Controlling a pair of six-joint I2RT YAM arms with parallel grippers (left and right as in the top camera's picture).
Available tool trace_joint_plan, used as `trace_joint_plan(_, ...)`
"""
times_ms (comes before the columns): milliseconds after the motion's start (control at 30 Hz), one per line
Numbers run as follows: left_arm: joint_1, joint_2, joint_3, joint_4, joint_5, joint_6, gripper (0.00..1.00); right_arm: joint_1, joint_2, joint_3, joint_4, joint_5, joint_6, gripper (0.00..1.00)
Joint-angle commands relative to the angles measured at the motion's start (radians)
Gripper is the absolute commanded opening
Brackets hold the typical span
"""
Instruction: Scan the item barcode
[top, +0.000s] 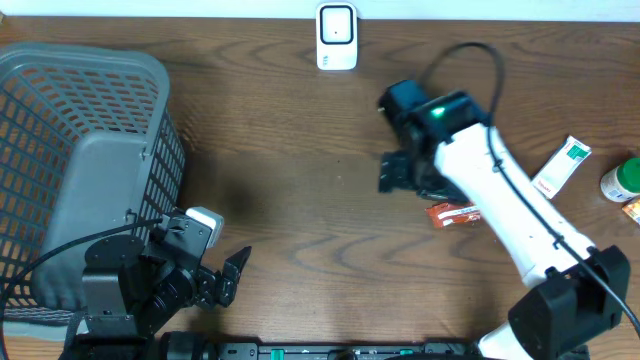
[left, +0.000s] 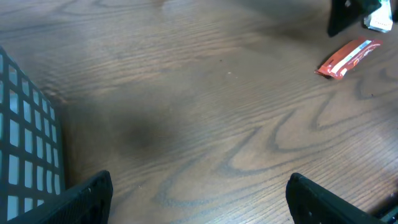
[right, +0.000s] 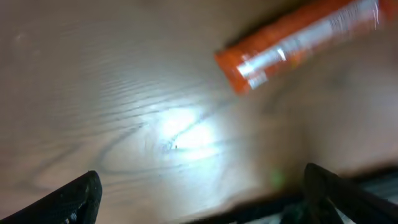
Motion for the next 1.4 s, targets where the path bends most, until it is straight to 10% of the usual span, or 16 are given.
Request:
trace_joint_plan(0, 0.0, -0.001, -0.001, 0.001, 0.013, 0.017, 0.87, -0.076, -0.015, 0.005, -0.027, -0.059, 0.324, 0.99)
trace_joint_plan(200, 0.0, 0.0, -0.001, 0.0, 0.013, 0.017, 0.87, -0.145, -0.015, -0.004, -0.031, 0.021, 0.496, 0.98)
trace_joint_plan(367, 0.0, -0.001, -0.001, 0.0, 0.013, 0.017, 0.87, -0.221, -0.015, -0.11, -0.027, 0.051, 0.523, 0.76)
trace_joint_plan(500, 0.0, -0.001, -0.001, 0.0, 0.013, 0.017, 0.87, -0.28, -0.015, -0.246, 0.029, 0.044, 0.537, 0.99)
trace_joint_plan(1033, 0.0, -0.001, -0.001, 0.0, 0.013, 0.017, 0.87, -0.336, -0.014, -0.598, 0.55, -0.157, 0.627, 0.99)
trace_joint_plan(1167, 0.0, -0.001, -0.001, 0.0, 0.013, 0.017, 0.87, -0.335, -0.014, -0.642, 0.61, -0.157, 0.626, 0.61)
trace_joint_plan(1367, 0.0, -0.001, -0.001, 0.0, 0.013, 0.017, 0.87, -0.305, -0.014, -0.664, 0.708, -0.153, 0.507, 0.3)
